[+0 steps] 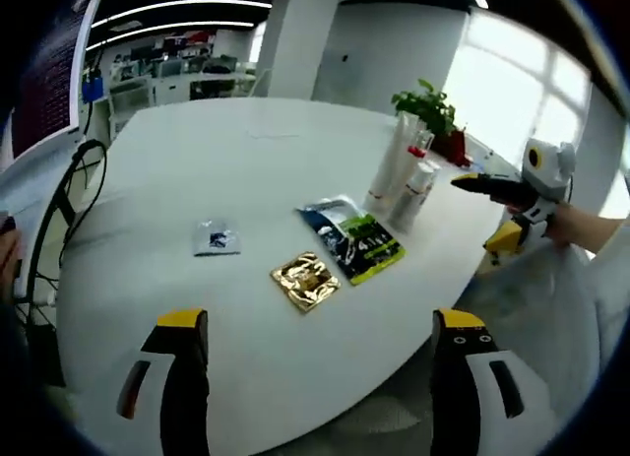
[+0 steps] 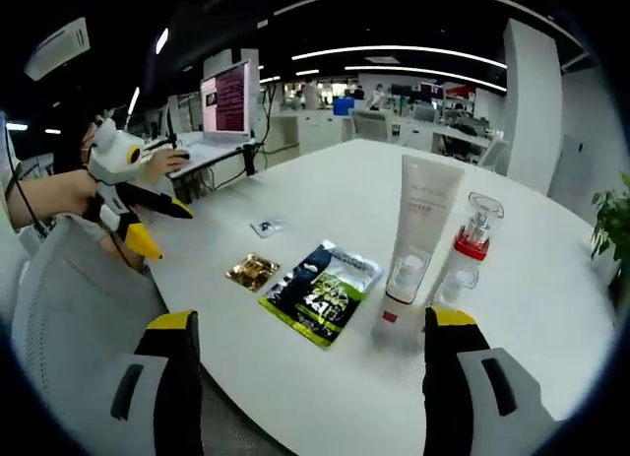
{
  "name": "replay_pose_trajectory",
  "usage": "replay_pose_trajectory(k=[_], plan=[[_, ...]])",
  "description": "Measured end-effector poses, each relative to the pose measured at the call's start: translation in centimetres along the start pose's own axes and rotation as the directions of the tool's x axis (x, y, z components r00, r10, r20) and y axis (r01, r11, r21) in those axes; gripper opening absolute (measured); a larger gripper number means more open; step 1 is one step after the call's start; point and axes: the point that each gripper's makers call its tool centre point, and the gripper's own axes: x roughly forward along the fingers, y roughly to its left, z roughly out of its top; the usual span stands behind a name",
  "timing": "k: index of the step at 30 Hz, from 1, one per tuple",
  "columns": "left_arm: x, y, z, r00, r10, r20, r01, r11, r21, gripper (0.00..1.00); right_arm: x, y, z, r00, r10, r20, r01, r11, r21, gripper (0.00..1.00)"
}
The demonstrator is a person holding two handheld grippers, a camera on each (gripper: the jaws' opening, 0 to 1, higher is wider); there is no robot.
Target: Arrange the skincare products in the storage area until every visible bottle or jar stands upright without overlapping.
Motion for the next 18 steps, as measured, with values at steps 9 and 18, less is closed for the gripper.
replay_pose_trajectory(k=[9, 18], plan=[[-0.9, 0.2, -0.3, 1.000, -0.006, 0.020, 0.007, 0.999, -0.032, 0.99, -0.6, -0.4, -0.6, 1.000, -0.005, -0.010, 0.006, 1.000, 0.027, 0.99], [-1.0, 0.2, -0.9, 1.000, 0.001, 0.015, 0.000, 0.999, -0.050, 0.99, -0.5, -0.8, -0.7, 1.000, -0.015, -0.004, 0.015, 0.997, 0.074, 0.99]])
